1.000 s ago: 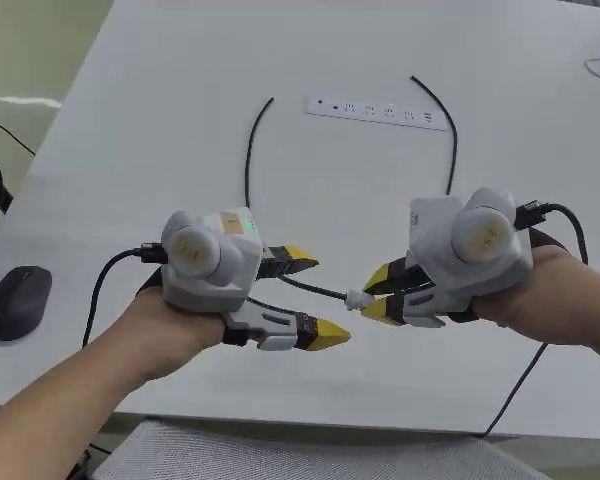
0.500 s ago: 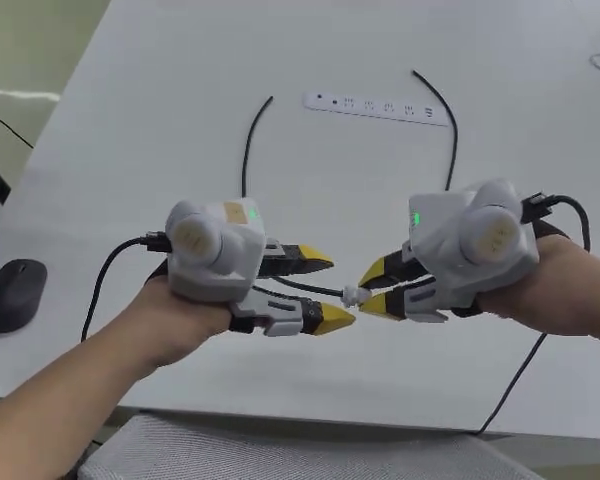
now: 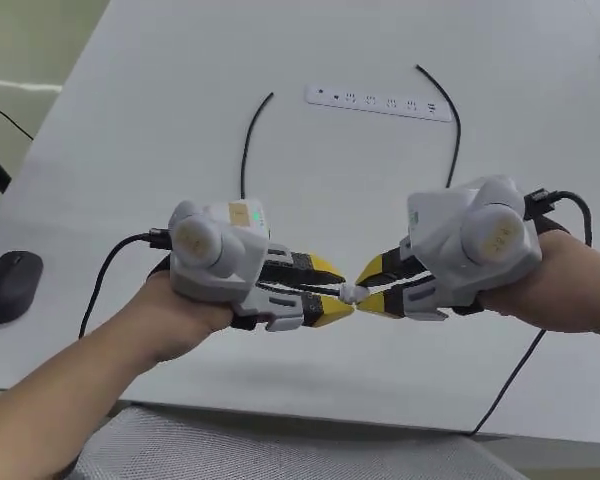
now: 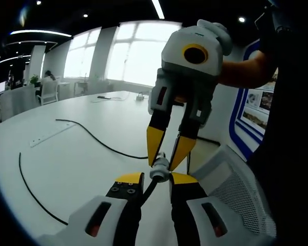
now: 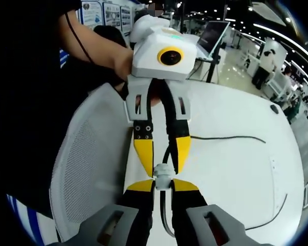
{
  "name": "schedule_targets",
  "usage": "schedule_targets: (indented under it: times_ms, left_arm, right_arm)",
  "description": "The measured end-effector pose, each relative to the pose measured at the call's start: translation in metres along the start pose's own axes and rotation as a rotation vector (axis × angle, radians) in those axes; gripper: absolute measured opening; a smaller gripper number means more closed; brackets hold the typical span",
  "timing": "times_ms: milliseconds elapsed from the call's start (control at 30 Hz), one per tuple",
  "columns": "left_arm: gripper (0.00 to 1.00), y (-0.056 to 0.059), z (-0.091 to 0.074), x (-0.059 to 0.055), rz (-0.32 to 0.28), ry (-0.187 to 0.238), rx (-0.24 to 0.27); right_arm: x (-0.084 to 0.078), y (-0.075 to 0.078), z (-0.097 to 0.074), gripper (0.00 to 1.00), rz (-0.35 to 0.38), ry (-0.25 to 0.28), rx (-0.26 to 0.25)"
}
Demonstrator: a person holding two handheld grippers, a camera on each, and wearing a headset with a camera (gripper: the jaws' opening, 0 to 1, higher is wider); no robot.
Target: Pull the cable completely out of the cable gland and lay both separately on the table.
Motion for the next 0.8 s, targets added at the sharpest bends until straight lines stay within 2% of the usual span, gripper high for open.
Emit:
schedule_targets:
  times_ms: [267,333,433,667,800]
  left_arm:
    - [0.16,0.0030,0.0008,0.0001,0.017,-0.007,-0.003]
    - [0.16,0.0019,0.0004,-0.0001,0.025,-0.011,0.008]
    - [0.15,-0.0003,-0.0020,0.0002,0.020,-0.015,0.013]
    - [0.15,-0.0010,-0.0055,-0.0007,0.002,-0.034,0.005]
    - [0.15,-0.0017,-0.0082,0.0023,0.000,-0.030,-0.006]
  right_arm:
    - [-0.0017,-0.0001,0.0009,0.07,-0.073,-0.014,0.000]
    - [-0.0008,0.0006,0.0018,0.07,-0.115,-0.024,-0.019]
    - [0.0010,0.0001,0.0028,0.07,-0.137,-0.013,-0.038]
    - [0.0019,-0.0004,0.0044,0.08,-0.098,0.036,-0.042]
    - [0.0017,0.0000,0.0004,0.08,-0.005,0.117,-0.022]
Point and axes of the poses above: the centre of the closed fingertips' face, and the gripper's own axes: z roughly forward along the fingers, y roughly to its right, x roughly out of its top, the point moved 5 cm from there along -z, roughly backward along the fingers, and after that the axes turned 15 degrees about x, right-handed, at the moved point
